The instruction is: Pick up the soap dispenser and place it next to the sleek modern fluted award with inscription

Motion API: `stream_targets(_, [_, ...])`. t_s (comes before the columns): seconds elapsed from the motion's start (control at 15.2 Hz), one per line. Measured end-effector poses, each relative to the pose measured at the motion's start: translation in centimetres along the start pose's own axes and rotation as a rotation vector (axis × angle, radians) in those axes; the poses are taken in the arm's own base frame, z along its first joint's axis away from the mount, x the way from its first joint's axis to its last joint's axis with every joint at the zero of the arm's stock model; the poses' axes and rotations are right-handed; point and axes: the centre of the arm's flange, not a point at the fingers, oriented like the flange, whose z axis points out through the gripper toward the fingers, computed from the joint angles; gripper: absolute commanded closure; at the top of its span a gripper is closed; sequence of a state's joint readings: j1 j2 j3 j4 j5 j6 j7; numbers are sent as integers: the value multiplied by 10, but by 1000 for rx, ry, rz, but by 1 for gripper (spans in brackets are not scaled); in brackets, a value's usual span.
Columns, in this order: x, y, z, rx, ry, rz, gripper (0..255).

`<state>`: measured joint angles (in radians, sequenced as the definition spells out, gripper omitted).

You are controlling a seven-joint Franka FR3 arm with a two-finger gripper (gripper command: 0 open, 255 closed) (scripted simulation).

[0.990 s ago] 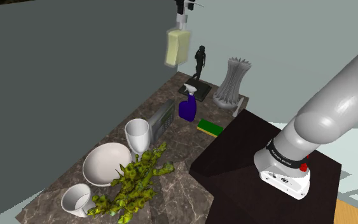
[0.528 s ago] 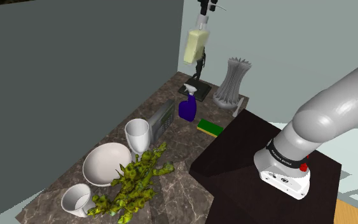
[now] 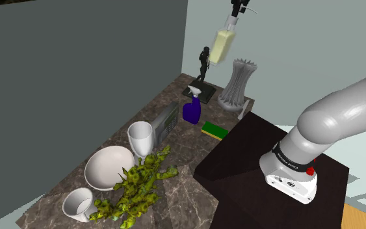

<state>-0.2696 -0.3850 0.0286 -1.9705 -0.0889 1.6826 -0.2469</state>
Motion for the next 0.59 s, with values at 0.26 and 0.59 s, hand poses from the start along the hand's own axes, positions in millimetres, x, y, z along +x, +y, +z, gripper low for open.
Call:
stream_targets(0.26, [-16, 26, 9, 0, 0, -1, 255])
stream_targets(0.59, [-19, 25, 32, 1, 0, -2, 255])
